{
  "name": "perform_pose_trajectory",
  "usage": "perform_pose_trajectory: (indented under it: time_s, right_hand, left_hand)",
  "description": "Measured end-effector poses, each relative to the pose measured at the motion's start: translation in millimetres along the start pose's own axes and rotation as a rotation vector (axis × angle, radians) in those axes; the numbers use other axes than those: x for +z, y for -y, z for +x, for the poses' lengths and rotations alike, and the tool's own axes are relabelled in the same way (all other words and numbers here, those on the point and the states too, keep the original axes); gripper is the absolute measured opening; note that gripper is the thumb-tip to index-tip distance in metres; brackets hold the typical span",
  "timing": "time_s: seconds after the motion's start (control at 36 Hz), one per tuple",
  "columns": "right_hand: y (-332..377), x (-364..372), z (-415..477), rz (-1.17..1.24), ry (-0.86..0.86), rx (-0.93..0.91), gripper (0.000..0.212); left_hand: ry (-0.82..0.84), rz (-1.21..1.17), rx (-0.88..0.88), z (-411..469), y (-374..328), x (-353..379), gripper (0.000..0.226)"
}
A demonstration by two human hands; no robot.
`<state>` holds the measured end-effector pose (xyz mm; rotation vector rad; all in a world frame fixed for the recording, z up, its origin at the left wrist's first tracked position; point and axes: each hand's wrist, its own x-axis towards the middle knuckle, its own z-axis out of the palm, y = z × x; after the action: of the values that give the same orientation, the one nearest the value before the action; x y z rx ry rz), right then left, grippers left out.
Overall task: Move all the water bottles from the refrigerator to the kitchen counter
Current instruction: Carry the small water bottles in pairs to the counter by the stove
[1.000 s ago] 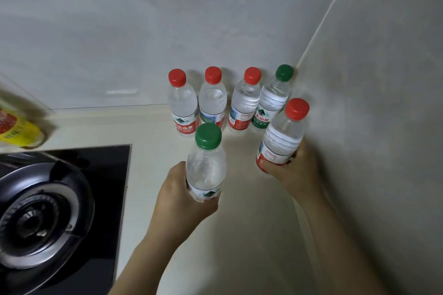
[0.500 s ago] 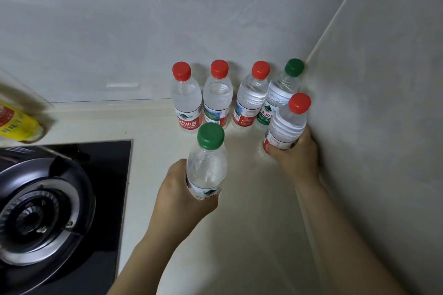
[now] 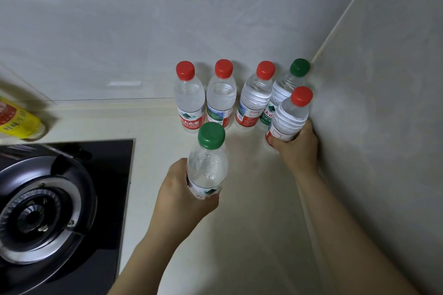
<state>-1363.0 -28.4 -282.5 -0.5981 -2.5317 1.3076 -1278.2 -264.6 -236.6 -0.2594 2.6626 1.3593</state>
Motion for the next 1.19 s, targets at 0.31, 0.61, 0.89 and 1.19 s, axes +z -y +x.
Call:
perform_pose_trajectory:
  time_s: [0.31, 0.61, 0.89, 1.19]
  right_hand:
    - [-8.6, 1.6, 2.9, 0.041, 0.023, 0.042, 0.072]
    - [-8.5, 0.8, 2.5, 0.026, 0.027, 0.050, 0.073]
    - [-3.8, 0.8, -0.4, 0.018, -0.015, 0.095, 0.065]
    - [6.5, -0.4, -3.8, 0.151, -0.011, 0.264, 0.052]
  left_hand:
    - [-0.006, -0.016, -0.014, -0.1, 1.0, 3.2, 0.042]
    - [-0.003, -0.029, -0.004, -3.6, -2.7, 3.5, 0.044]
    - [-0.022, -0.050, 0.013, -5.1, -8.0, -4.9, 0.045]
    - [-0.014, -0.058, 0.007, -8.1, -6.1, -10.5, 0.045]
